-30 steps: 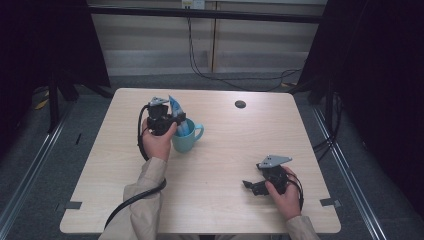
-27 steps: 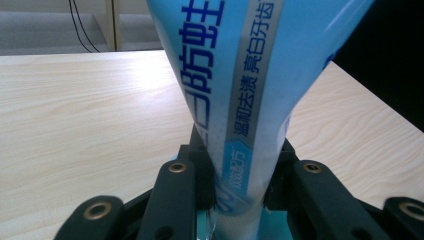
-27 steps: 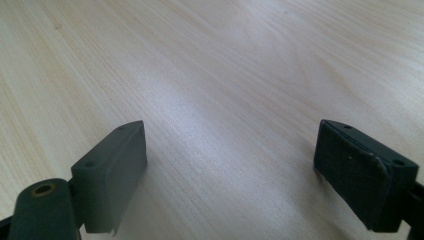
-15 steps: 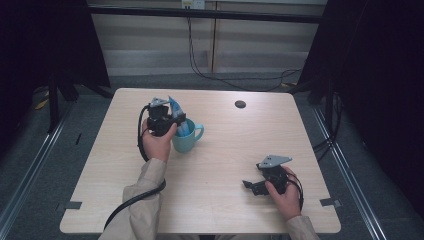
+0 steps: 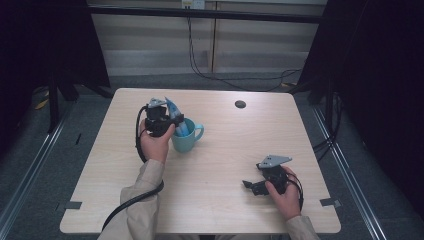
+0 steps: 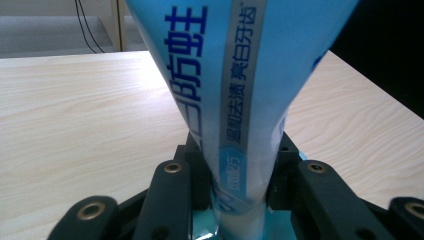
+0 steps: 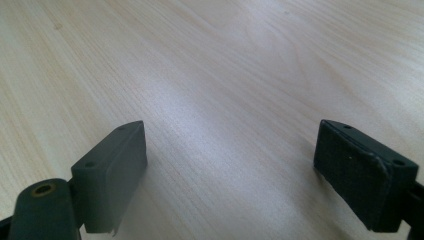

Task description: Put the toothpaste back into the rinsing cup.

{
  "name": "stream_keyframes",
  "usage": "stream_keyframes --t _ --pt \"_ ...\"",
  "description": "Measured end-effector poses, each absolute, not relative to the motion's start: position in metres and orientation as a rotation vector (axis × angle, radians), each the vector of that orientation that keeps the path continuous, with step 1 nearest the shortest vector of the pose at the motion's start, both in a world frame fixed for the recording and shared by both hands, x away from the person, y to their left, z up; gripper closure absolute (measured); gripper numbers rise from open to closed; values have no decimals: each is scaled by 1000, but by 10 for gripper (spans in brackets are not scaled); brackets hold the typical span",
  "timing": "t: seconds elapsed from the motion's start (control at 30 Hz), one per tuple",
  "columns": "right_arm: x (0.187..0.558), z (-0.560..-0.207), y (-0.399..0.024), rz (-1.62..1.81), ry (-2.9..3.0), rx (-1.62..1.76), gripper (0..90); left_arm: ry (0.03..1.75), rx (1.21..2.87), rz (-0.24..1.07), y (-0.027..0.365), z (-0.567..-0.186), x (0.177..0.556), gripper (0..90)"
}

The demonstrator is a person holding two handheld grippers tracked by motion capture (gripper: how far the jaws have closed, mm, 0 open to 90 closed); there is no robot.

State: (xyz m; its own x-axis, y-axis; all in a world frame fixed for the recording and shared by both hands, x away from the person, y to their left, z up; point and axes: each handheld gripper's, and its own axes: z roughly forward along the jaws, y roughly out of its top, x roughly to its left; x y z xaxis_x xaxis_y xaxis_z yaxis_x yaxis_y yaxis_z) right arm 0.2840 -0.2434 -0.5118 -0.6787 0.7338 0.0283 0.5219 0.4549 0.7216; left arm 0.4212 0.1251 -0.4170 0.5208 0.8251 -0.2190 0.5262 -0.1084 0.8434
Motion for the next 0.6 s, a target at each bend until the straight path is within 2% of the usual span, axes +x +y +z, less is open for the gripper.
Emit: stream_keyframes --t 0.1,0.6 --pt "284 -512 -243 1051 2421 1077 131 1137 1793 412 126 -418 420 668" --pt "284 -512 -243 1051 2422 1077 131 1183 1762 367 143 -424 418 648"
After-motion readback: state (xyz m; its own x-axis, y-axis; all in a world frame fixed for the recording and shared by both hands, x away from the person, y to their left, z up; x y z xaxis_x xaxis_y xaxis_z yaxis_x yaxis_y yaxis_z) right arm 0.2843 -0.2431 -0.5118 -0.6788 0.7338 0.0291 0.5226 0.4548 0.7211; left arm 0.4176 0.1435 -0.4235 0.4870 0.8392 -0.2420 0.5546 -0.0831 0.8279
